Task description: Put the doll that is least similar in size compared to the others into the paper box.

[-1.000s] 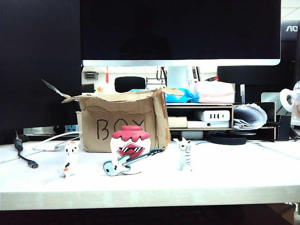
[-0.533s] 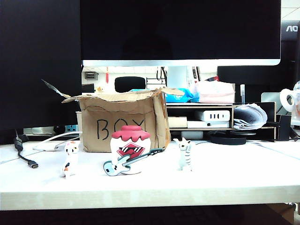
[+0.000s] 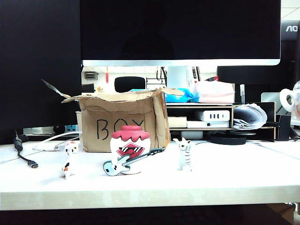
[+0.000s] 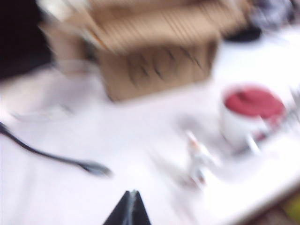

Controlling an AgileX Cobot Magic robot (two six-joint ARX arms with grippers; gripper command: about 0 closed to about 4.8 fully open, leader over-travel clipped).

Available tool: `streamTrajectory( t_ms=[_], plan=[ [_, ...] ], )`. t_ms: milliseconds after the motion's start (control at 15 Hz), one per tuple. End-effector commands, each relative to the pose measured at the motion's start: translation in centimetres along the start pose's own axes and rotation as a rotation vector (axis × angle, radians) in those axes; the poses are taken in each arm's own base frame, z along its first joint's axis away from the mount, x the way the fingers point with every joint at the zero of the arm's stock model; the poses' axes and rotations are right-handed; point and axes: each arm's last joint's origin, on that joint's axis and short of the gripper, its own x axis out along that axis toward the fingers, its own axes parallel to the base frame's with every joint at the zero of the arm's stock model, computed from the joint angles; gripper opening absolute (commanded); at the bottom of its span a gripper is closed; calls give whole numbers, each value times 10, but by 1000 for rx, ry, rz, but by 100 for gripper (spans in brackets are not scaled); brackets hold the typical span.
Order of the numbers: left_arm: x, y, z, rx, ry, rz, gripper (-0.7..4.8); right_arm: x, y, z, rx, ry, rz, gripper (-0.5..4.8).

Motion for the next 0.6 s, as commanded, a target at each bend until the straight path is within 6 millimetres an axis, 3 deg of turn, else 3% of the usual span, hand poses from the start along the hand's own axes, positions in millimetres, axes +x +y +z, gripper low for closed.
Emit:
streamTrajectory(
  t_ms=[67,267,333,600],
  plan=[
    [6,-23,-9,50,112,-204,-5,0,0,1,-1,-14,2,-1],
    [5,-25,-9,75,114,-229,-5,0,1,1,2,-13,23,-1],
    [5,-25,-9,75,113,-228,-5,0,3,1,80,-12,90,-1],
    [5,-25,-9,77,112,-228,-5,-7,8,35,303,-303,288,-1]
  ],
)
